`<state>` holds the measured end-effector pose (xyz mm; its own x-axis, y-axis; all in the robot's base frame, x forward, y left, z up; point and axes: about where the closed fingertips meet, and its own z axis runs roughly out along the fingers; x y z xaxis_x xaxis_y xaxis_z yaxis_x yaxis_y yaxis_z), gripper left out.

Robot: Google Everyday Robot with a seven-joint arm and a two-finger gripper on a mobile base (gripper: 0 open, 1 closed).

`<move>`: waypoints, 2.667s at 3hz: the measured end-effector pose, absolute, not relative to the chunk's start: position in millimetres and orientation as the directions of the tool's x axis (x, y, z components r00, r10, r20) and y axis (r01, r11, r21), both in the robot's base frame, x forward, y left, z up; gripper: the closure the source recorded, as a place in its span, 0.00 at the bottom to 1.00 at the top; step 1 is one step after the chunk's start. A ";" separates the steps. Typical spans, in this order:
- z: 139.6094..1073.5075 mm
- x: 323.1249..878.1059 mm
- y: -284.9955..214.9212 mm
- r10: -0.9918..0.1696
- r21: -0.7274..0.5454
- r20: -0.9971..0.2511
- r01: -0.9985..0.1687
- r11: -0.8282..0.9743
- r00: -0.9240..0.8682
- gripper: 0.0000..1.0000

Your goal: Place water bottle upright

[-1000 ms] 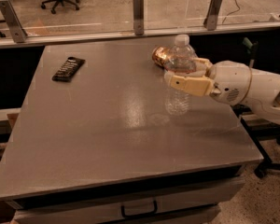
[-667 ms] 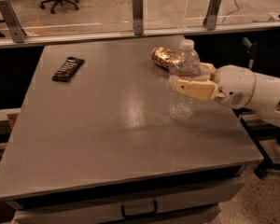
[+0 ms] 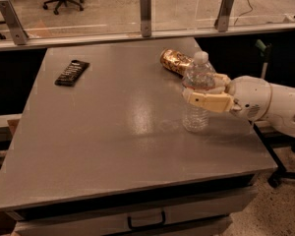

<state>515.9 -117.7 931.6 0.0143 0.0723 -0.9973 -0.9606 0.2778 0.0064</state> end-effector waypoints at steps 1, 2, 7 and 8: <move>925.9 515.0 -120.0 0.069 0.002 -0.998 -0.963 0.269 0.017 0.60; 919.8 515.2 -121.7 0.070 0.008 -0.998 -0.963 0.268 0.011 0.37; 973.8 498.1 -208.4 -0.177 -0.152 -0.980 -0.912 0.381 0.090 0.00; 1036.8 471.2 -257.5 -0.334 -0.319 -0.927 -0.830 0.458 0.171 0.00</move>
Offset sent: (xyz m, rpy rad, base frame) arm 0.0002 -0.0122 -0.0215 -0.0004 0.0128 0.0000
